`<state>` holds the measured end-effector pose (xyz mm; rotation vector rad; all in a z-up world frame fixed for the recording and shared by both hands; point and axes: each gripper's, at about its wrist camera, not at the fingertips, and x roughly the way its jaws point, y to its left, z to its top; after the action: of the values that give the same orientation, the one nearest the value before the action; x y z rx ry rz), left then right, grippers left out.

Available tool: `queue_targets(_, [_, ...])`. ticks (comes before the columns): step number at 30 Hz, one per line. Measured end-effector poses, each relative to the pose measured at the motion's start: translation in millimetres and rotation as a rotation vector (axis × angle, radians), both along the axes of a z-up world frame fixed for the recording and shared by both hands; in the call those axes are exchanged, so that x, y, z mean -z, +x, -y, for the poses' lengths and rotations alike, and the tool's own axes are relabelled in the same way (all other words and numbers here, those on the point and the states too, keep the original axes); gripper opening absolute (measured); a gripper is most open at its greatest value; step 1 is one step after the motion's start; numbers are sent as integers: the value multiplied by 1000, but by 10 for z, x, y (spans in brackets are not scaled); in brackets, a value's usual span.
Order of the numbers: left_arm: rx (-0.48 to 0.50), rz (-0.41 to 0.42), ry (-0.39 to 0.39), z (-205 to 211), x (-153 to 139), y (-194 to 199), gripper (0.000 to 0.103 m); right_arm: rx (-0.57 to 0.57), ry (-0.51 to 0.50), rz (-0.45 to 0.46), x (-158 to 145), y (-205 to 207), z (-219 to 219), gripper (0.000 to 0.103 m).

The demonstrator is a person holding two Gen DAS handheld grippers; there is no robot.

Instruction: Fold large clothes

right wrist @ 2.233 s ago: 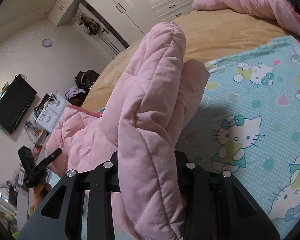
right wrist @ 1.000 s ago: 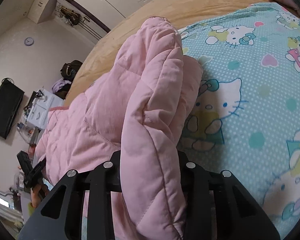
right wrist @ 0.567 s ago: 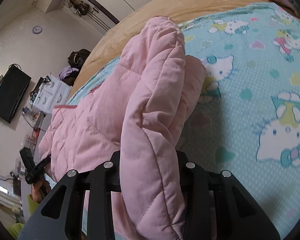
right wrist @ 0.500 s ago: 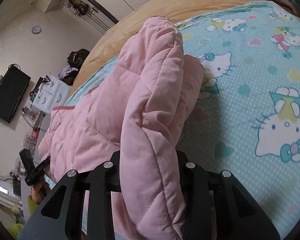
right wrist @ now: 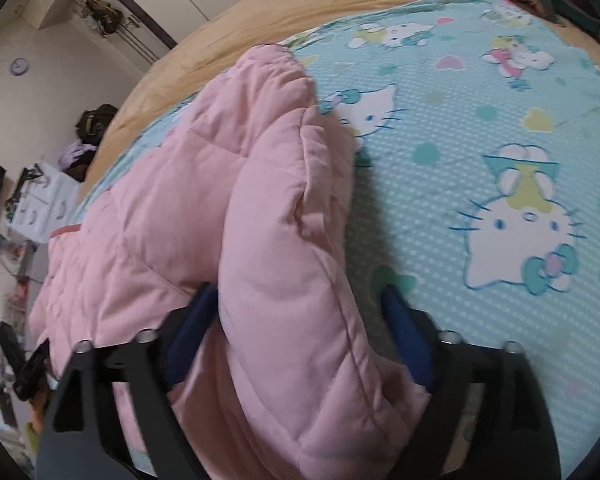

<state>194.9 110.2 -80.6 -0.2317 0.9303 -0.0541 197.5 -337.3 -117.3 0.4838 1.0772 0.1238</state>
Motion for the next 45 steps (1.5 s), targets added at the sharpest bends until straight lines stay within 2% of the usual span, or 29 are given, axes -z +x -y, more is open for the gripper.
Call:
queue_targets(1, [-5,-3,9,-3,-7,-6,59,1,-2,2,-16,-35,-3,88])
queue_targets(2, [-10,-6,27,-4,-20,-18,62,4,-12,3,-32,-68,-8,89])
queue_targets(3, [-15,-8,41,-6,-33,-36,67,12,-42,8,-75,-117,-24,98])
queue_targets(6, [-42,-13,55,-52,-91,-104,78,17,-72,54,-190,-241,-63,99])
queue_targets(8, [-49,-11,62,-80,-125,-152,79,34,-83,74,-256,-312,-64,99])
queue_targets(10, [-56,-8,75,-89,-180,-210,89,59,-106,109,-364,-397,-59,99])
queue_targets(20, [-69,149,107,-3,-778,-760,94,10,-176,320,-975,-1107,-402,99])
queue_targets(25, [-37,232,129,179,-913,-1071,94,-46,-246,406,-1148,-1527,-704,99])
queue_targets(29, [8,276,154,409,-914,-1334,94,-54,-274,451,-1160,-1848,-879,99])
queue_targets(35, [41,303,103,662,-824,-1686,94,-26,-277,488,-1115,-2182,-975,99])
queue_targets(38, [46,307,128,728,-789,-1776,94,-27,-275,499,-1033,-2347,-1040,99])
queue_targets(41, [30,310,130,754,-765,-1860,94,-41,-295,471,-940,-2441,-1141,99])
queue_targets(45, [29,321,118,774,-763,-1955,94,-66,-273,446,-843,-2489,-1223,99])
